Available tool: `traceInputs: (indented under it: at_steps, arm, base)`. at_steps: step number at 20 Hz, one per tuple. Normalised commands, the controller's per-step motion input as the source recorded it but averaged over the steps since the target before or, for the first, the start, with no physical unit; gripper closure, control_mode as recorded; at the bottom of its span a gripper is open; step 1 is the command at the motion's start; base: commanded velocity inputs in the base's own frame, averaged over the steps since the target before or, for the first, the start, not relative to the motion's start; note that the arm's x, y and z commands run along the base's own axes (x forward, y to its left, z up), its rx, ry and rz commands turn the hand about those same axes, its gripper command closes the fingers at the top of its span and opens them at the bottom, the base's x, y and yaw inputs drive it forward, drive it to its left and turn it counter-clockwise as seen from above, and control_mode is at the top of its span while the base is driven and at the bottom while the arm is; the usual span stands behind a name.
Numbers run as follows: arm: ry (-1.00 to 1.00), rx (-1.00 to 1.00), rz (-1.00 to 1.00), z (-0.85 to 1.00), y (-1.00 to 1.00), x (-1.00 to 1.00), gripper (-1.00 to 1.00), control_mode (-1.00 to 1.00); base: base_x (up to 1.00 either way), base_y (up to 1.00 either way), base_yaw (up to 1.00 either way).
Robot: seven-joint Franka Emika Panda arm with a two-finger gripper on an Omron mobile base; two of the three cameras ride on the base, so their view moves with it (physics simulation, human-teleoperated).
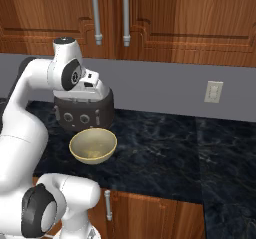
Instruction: Open the cabinet and setup a tea strainer by placing it in the bowl upright.
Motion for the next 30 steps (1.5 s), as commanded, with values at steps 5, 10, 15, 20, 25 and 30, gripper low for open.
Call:
traceInputs:
  at_steps: [5, 10, 15, 20, 25, 30]
  arm:
    - [-0.12, 0.02, -0.07, 0.16, -0.14, -0.02, -1.0, -1.0]
    - [-0.28, 0.09, -0.21, 0.69, -0.48, -0.18, -1.0, -1.0]
    - [-0.31, 0.01, -0.18, 0.87, -0.48, -0.23, -1.0, -1.0]
    - [-0.39, 0.0, -0.02, 0.95, -0.48, -0.17, -1.0, -1.0]
    - [-0.38, 0.0, 0.0, 0.91, -0.51, -0.09, -1.0, -1.0]
    - [-0.2, 0.0, 0.0, 0.61, -0.32, 0.0, -1.0, -1.0]
  base:
    - [0.0, 0.0, 0.0]
    - [0.0, 0.0, 0.0]
    - [0.0, 0.0, 0.0]
    - [0.0, 0.0, 0.0]
    - [0.0, 0.0, 0.0]
    - [0.0, 0.0, 0.0]
